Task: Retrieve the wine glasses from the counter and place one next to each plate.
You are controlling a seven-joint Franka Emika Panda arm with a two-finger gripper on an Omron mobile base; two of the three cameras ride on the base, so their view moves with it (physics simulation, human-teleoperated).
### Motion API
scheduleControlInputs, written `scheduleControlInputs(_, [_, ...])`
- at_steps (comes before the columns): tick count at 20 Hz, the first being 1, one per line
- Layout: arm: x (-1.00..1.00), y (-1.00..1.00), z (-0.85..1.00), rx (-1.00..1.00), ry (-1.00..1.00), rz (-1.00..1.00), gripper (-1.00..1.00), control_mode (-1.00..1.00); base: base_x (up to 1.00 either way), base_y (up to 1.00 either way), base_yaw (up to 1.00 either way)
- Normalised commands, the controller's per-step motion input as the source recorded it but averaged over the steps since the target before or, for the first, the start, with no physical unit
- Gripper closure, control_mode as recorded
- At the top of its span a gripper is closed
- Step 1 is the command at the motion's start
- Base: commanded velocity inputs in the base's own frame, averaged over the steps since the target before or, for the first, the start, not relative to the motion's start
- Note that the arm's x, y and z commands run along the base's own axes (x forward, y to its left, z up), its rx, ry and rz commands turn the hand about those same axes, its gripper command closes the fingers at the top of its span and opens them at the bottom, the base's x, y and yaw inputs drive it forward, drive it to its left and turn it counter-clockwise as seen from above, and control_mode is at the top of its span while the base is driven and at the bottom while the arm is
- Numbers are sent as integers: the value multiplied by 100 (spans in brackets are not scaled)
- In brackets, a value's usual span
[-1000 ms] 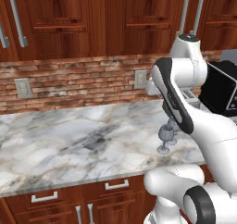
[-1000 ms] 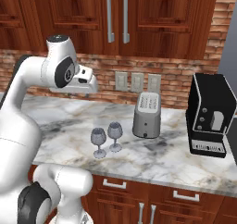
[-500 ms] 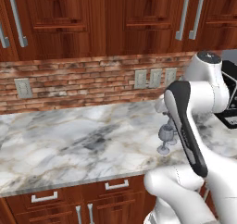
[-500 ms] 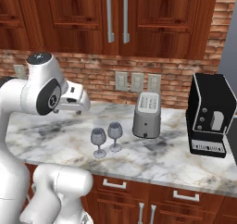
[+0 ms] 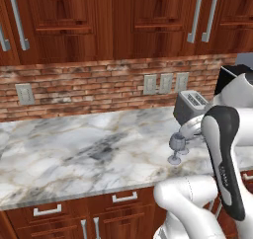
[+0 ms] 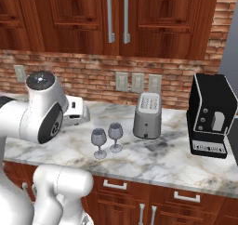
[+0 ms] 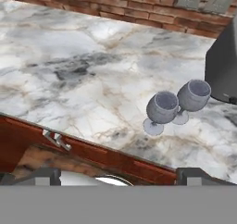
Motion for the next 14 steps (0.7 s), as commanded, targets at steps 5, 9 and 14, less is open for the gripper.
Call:
scheduleControlInputs(5, [-36,-26,-11,12,-17,36,-100,-100,0,0,0])
scheduleControlInputs(9, [-18,-42,-32,8,-24,26,-100,-100,0,0,0])
scheduleControlInputs(14, [-3,-31,-27,8,-21,21,-100,-100,0,0,0])
